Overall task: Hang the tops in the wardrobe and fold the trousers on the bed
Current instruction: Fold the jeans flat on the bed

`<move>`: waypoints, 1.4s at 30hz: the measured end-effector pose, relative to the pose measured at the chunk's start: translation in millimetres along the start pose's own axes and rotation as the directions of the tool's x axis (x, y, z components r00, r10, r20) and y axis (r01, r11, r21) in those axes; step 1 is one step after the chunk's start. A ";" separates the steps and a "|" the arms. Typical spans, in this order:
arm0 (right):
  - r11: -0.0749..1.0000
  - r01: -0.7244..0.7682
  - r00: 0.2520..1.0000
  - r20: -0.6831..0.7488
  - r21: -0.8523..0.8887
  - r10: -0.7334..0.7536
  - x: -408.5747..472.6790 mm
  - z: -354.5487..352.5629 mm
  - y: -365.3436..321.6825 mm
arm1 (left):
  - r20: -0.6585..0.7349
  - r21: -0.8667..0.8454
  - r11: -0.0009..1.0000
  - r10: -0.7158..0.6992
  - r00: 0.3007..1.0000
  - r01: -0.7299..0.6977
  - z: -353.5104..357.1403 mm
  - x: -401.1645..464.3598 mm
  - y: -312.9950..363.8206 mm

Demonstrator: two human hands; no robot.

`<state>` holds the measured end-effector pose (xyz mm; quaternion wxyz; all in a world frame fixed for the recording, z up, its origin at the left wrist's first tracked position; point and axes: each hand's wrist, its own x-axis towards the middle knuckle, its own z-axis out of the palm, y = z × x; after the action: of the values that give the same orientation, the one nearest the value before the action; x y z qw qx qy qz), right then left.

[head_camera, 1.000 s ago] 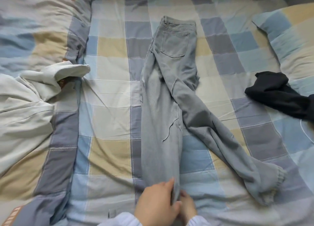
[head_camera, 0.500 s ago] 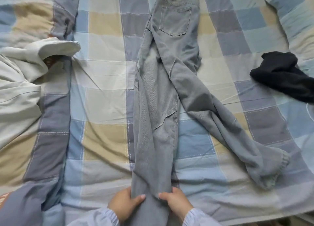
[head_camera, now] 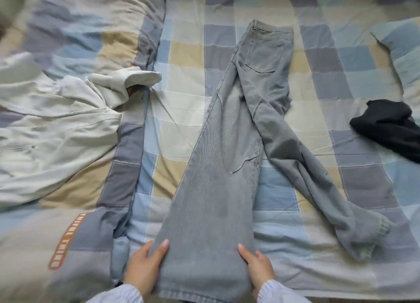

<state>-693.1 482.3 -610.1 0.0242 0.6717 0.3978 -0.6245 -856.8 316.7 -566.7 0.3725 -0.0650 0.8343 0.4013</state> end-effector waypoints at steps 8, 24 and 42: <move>0.978 0.051 0.998 -0.027 -0.202 -0.058 -35.3 33.3 30.3 | -0.053 0.323 0.946 -0.014 0.999 0.030 -36.1 17.1 -25.7; 0.765 0.071 0.973 -0.124 -0.640 -0.195 17.5 -32.1 24.4 | 0.108 0.788 0.579 0.206 0.973 -0.210 -2.2 52.4 -9.5; 0.933 0.314 0.939 -0.090 -0.173 -0.333 75.5 -198.8 -70.6 | 0.538 0.199 0.974 -0.014 0.843 -0.111 291.9 12.9 126.1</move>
<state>-577.2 673.7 -598.6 -0.0503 0.6286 0.5514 -0.5461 -751.1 613.2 -614.0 0.5852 0.1129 0.7379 0.3167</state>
